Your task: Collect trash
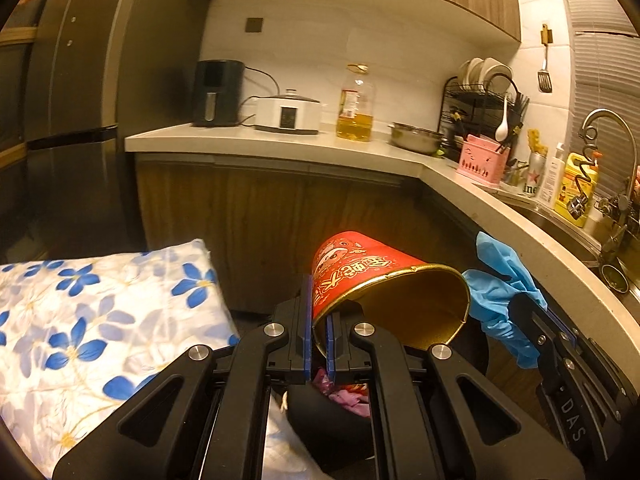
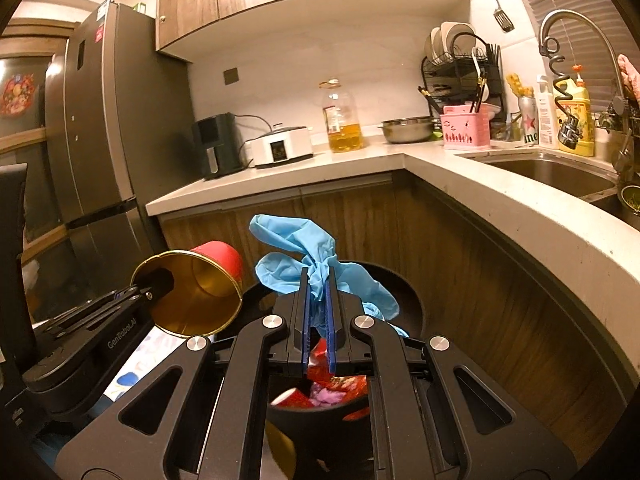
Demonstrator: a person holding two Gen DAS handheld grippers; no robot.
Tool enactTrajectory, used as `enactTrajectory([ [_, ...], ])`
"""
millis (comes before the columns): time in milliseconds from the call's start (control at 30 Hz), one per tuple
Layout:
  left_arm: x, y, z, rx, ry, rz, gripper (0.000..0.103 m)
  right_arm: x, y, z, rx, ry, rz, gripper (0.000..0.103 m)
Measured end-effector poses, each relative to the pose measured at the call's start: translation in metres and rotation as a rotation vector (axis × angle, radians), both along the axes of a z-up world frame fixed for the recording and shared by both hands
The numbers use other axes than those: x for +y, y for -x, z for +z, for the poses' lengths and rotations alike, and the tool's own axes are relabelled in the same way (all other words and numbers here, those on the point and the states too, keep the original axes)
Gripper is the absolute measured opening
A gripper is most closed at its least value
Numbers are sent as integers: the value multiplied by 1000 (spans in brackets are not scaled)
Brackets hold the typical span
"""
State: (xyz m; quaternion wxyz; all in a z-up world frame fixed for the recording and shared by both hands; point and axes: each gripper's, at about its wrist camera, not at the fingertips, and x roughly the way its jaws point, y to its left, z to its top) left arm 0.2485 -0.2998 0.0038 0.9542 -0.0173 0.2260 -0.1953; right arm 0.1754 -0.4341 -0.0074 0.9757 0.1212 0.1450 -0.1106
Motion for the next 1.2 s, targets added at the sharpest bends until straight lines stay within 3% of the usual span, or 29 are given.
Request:
enactTrajectory([
  [300,-15,-24,-8,32,-14,-37,6,-18,-22,1,14,-25,16,8],
  [367,-18,-25,-10,30,-22,-37,11,-21,-25,0,18,-39,16,9],
  [433,-18,-27,-12,34,-30,-42,27,-24,-27,-1,26,-42,16,12],
  [533,-14,-29,-16,36,-23,-23,43,-25,-28,-2,30,-41,15,20],
  [567,-13,-30,-17,41,-19,-19,45,-25,-28,-2,33,-41,12,25],
  [733,4,-32,-20,59,-9,37,75,-24,-22,-5,41,-45,-2,46],
  [800,11,-28,-20,55,-9,53,85,-20,-19,-6,47,-39,-2,60],
  [1000,37,-8,-26,50,-51,105,94,5,-4,-10,86,21,-9,80],
  [1200,64,19,-26,39,-73,162,97,22,12,-12,118,25,-22,87],
])
